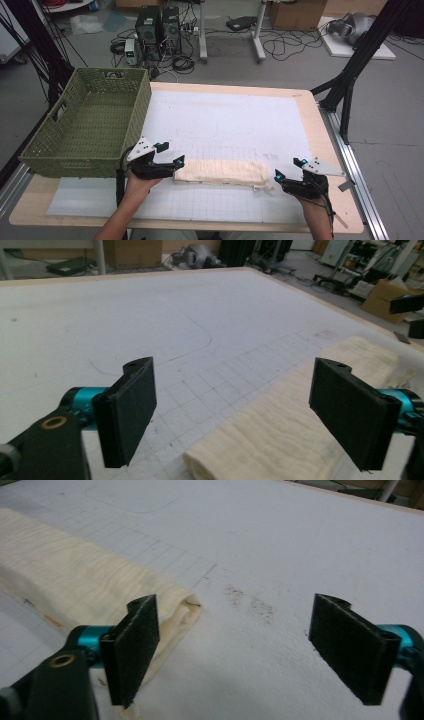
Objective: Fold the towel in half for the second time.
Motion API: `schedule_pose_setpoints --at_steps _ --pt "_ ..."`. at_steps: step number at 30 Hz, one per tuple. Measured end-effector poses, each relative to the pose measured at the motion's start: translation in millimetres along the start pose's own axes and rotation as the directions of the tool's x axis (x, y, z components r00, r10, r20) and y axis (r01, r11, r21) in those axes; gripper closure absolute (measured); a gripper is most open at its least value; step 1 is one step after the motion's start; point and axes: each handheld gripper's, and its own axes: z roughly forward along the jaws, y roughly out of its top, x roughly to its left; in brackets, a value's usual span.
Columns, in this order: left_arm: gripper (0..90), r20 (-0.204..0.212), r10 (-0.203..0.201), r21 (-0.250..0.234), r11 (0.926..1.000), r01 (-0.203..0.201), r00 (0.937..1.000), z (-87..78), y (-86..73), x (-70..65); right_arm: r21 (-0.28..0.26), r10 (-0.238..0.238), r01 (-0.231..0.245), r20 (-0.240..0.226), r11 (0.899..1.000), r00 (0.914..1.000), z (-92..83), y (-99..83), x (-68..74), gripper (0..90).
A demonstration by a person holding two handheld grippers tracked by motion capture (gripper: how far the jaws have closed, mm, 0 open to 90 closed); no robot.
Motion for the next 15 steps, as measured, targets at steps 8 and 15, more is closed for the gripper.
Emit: schedule_pose_setpoints --at_steps 8,15 --pt "17.4 0.031 0.004 -0.028 0.9996 -0.003 0.9995 -1.8 0.3 0.5 0.010 0.015 -0.015 -0.001 1.000 0.9999 -2.5 -1.6 -8.5 11.9" --pt "17.5 0.027 0.004 -0.021 0.9998 -0.004 0.9996 -3.0 -1.0 1.6 -0.007 0.030 -0.030 0.021 1.000 0.9993 -6.4 -0.9 -13.1 11.7"
